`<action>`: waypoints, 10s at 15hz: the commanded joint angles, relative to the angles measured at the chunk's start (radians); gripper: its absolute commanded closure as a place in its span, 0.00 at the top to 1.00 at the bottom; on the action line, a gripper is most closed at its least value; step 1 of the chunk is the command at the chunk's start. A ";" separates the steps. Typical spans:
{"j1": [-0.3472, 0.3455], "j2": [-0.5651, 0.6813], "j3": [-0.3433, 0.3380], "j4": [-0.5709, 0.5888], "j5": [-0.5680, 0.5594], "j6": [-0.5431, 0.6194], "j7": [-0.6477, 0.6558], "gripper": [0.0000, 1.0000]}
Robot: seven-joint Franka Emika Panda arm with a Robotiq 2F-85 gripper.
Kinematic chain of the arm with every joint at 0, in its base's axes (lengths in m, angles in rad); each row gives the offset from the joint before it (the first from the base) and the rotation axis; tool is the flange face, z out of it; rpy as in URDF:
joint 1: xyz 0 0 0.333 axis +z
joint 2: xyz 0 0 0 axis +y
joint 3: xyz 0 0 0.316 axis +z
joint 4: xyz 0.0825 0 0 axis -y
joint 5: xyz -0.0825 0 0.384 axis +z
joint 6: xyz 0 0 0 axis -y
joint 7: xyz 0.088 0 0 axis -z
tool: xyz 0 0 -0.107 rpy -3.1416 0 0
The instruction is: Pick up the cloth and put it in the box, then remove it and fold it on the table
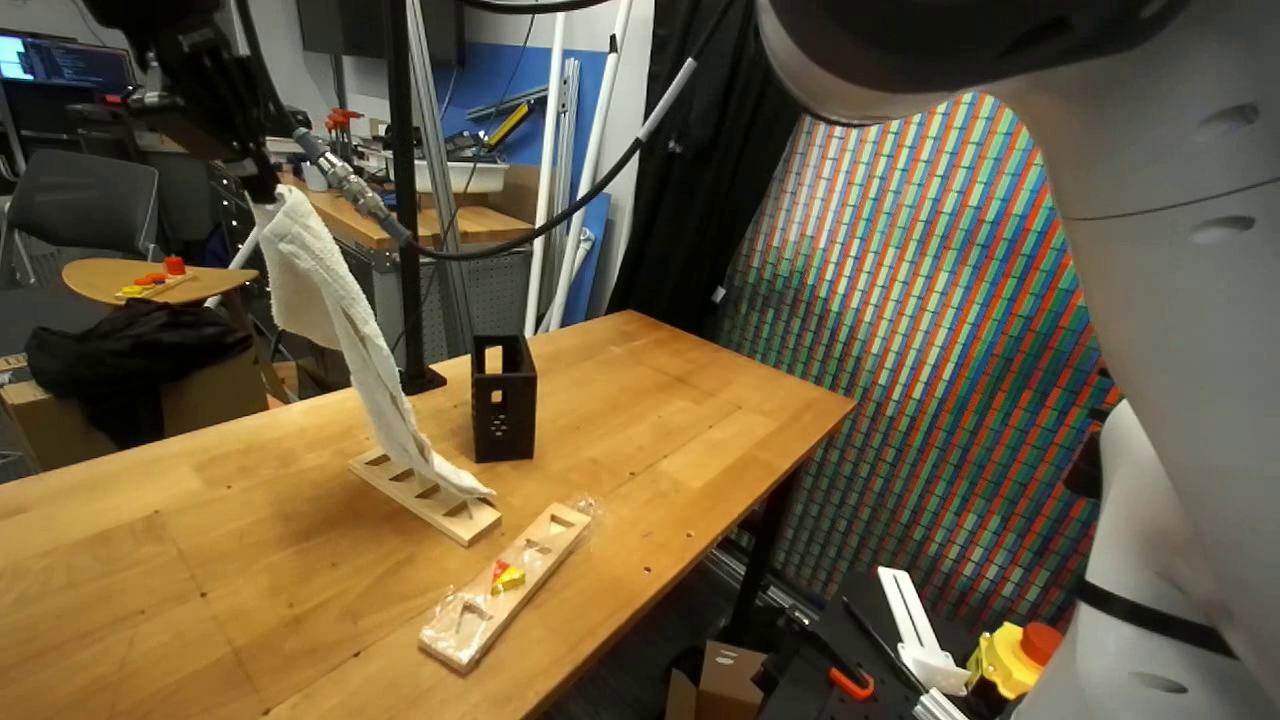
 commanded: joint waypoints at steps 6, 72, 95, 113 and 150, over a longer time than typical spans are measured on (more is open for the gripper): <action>0.093 0.118 0.006 0.120 0.002 -0.009 0.034 0.02; 0.147 0.480 -0.029 0.430 0.319 0.234 0.662 0.01; 0.088 0.485 -0.032 0.429 0.341 0.257 0.704 0.01; 0.081 0.501 -0.019 0.434 0.373 0.335 0.717 0.01; -0.020 0.493 -0.006 0.412 0.331 -0.104 -0.183 0.01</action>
